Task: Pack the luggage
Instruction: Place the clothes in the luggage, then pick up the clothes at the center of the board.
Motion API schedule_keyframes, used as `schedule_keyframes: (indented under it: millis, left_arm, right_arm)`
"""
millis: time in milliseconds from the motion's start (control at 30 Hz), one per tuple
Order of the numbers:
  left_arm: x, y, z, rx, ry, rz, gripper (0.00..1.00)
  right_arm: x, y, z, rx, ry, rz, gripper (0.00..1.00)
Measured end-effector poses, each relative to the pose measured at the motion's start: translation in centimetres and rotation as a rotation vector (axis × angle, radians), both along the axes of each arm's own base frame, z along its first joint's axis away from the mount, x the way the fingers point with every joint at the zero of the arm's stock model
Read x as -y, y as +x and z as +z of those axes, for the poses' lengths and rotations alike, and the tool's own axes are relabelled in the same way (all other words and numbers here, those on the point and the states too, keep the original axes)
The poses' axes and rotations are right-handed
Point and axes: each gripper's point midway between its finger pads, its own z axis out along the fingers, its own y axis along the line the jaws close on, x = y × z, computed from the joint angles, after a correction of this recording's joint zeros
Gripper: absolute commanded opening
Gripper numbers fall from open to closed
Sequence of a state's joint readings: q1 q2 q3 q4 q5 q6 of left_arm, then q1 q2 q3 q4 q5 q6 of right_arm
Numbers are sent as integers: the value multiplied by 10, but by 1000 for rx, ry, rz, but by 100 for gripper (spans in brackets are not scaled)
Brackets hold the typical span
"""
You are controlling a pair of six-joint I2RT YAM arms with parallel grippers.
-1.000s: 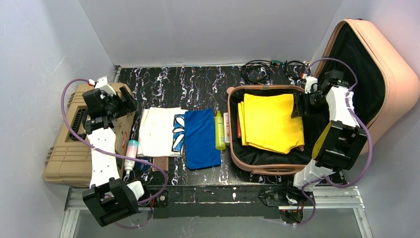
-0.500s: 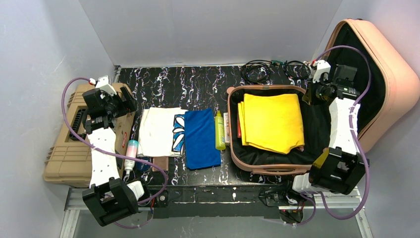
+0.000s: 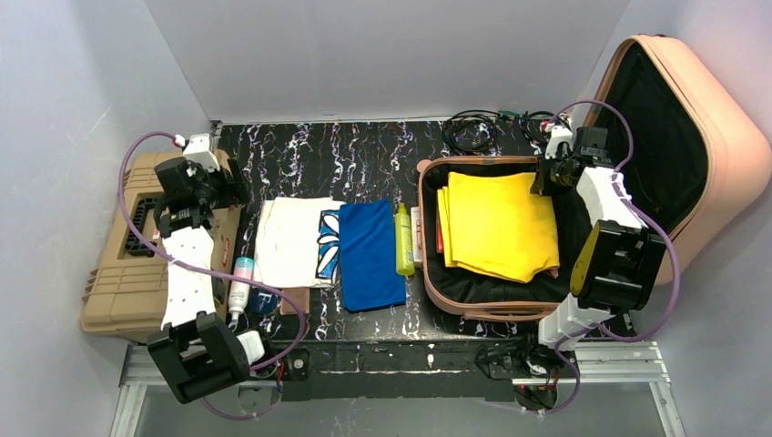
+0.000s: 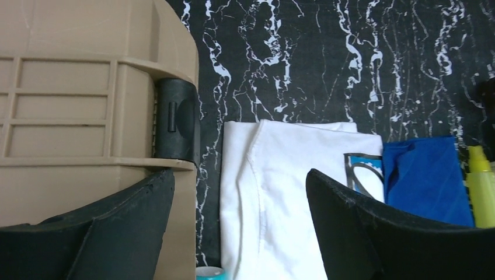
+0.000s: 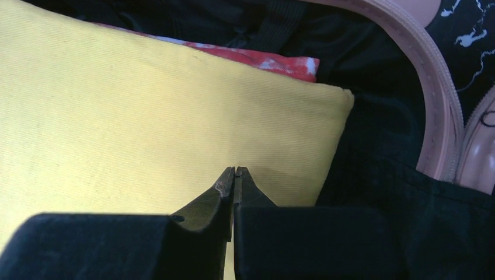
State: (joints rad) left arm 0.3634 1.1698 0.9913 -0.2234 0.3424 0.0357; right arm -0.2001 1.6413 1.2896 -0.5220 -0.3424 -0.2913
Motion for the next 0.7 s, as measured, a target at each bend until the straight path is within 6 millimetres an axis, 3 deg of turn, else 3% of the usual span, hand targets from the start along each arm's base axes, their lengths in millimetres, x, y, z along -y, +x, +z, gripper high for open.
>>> schedule_keyframes:
  millis: [200,267,367,433,533,600,700]
  left_arm:
    - [1,11,-15,-33,106,-49,85]
    - [9,16,-22,-43,148,-82,89]
    - [30,19,-47,-96,195,-159,89]
    - [45,16,-63,-134,207,-212,89]
    - [54,6,-84,-196,200,-260,89]
    - [61,0,-91,-216,197,-291,90]
    - [74,-2,-95,-220,208,-344,90]
  right_arm:
    - [3,-1,7,13,-15,-28,50]
    - [-2,-2,22,46,-6,-25,58]
    - [-24,0,60,137,12,24,64]
    - [-53,1,93,216,35,95,65]
    - [-112,-5,135,313,96,242,65]
    - [-151,-13,152,346,149,340,65]
    - [-195,-28,161,347,214,443,65]
